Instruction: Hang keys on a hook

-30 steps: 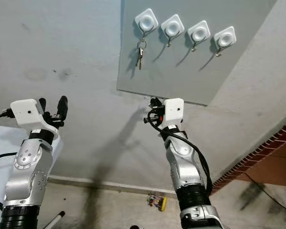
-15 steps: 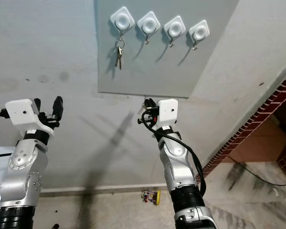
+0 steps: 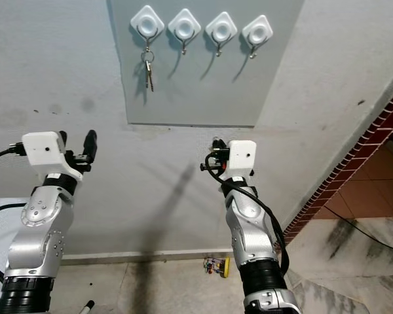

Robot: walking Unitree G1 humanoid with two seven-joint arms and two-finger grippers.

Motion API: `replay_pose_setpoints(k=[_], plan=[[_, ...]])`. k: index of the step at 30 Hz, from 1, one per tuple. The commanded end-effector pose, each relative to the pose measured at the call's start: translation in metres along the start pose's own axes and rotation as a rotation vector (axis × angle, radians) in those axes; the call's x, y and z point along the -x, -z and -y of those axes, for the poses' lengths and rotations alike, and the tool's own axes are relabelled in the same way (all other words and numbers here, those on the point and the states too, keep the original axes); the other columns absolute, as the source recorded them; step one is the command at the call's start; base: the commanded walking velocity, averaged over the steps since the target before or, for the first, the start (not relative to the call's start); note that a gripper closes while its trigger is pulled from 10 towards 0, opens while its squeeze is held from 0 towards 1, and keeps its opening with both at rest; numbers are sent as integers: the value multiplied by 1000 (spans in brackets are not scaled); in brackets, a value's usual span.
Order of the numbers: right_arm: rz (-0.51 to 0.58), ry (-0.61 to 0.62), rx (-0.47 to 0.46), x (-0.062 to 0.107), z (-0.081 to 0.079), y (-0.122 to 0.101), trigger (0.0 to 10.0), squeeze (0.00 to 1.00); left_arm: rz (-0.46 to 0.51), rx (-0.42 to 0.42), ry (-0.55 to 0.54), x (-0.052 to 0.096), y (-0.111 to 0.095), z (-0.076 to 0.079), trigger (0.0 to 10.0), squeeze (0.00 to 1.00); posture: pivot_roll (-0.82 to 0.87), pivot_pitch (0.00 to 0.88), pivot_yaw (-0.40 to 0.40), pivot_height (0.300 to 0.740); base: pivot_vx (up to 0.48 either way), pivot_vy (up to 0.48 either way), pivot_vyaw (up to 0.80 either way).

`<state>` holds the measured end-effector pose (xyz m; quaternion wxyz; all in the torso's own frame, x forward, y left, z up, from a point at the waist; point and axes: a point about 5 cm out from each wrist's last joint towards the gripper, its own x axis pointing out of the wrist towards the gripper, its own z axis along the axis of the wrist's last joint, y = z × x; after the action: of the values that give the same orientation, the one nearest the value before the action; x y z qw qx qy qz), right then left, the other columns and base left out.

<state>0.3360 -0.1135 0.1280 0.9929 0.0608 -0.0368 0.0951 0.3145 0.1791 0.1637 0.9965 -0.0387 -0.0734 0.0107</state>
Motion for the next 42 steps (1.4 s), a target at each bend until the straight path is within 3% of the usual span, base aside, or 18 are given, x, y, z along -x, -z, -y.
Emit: replay_pose_setpoints(k=[1,8,12,13,19,23,30,36,42], plan=[[-2,1,1,0,2,-4,10000,0,-25,31,26,-3,1,4,10000,0,-84,72,-6,740,0,0,0],[12,-11,14,3,3,-6,10000,0,-18,-20,109,-4,-1,12,10000,0,-90,68,3,740,0,0,0],[16,-26,15,3,1,-7,10000,0,-16,-7,149,-4,-2,16,10000,0,-88,65,3,740,0,0,0],[25,-28,35,3,0,-8,10000,0,-19,-51,166,-5,-3,19,10000,0,-86,65,3,740,0,0,0],[28,-30,44,4,-1,-8,10000,0,-20,-71,177,-5,-4,20,10000,0,-86,65,3,740,0,0,0],[155,-119,27,-1,-10,-39,10000,0,28,-52,281,-2,-16,34,10000,0,-88,56,-2,740,0,0,0],[279,-242,12,-5,-22,-74,10000,0,119,-79,386,4,-37,45,10000,0,-83,55,-14,740,0,0,0],[345,-333,-3,-9,-31,-93,10000,0,174,-116,448,3,-53,54,10000,0,-76,56,-21,740,0,0,0],[405,-381,-19,-14,-36,-109,10000,0,225,-100,461,-2,-70,58,10000,0,-71,59,-21,740,0,0,0]])
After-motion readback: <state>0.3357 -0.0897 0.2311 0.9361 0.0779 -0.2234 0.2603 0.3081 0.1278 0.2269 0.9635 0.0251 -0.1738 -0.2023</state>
